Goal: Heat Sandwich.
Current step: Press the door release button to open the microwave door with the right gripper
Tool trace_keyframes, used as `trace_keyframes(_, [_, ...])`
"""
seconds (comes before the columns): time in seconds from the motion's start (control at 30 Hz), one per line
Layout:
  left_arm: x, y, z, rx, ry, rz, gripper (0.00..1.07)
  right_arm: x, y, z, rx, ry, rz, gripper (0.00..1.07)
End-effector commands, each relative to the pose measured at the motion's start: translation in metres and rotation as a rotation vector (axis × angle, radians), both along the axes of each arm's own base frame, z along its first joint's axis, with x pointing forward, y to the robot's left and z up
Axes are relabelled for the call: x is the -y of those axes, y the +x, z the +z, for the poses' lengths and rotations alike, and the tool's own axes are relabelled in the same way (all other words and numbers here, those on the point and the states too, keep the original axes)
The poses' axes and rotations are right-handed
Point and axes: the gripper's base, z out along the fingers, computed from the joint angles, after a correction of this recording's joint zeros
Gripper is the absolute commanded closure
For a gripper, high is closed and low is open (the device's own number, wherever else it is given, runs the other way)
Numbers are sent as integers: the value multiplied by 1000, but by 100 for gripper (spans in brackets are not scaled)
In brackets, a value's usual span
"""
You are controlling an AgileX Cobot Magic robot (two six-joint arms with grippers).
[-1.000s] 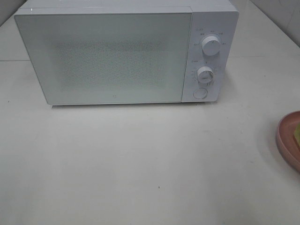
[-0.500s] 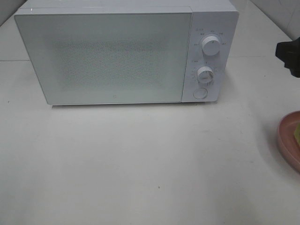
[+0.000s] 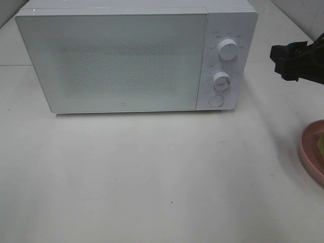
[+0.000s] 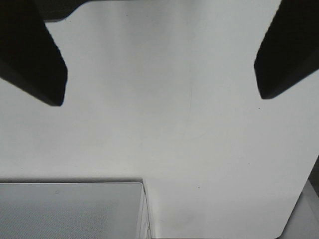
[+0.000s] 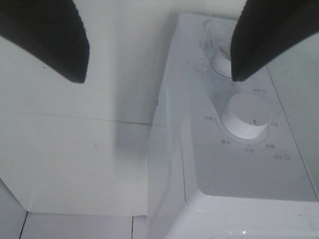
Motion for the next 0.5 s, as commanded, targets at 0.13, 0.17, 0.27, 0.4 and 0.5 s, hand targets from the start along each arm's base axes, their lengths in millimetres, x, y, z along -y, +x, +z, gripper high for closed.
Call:
trace_keyframes(0.13, [0, -3, 0, 35, -2, 2, 9, -14, 10, -7, 94, -52, 26, 32])
trace_keyframes(0.17, [0, -3, 0, 35, -2, 2, 9, -18, 11, -10, 99, -67, 28, 32])
trace_keyframes(0.27, [0, -3, 0, 35, -2, 2, 9, -31, 8, -19, 148, -96, 31, 32])
trace_keyframes(0.4, [0, -3, 0, 35, -2, 2, 9, -38, -2, -33, 174, -59, -8, 32])
trace_keyframes(0.5, [0, -3, 0, 35, -2, 2, 9, -41, -7, -38, 168, -44, -26, 32])
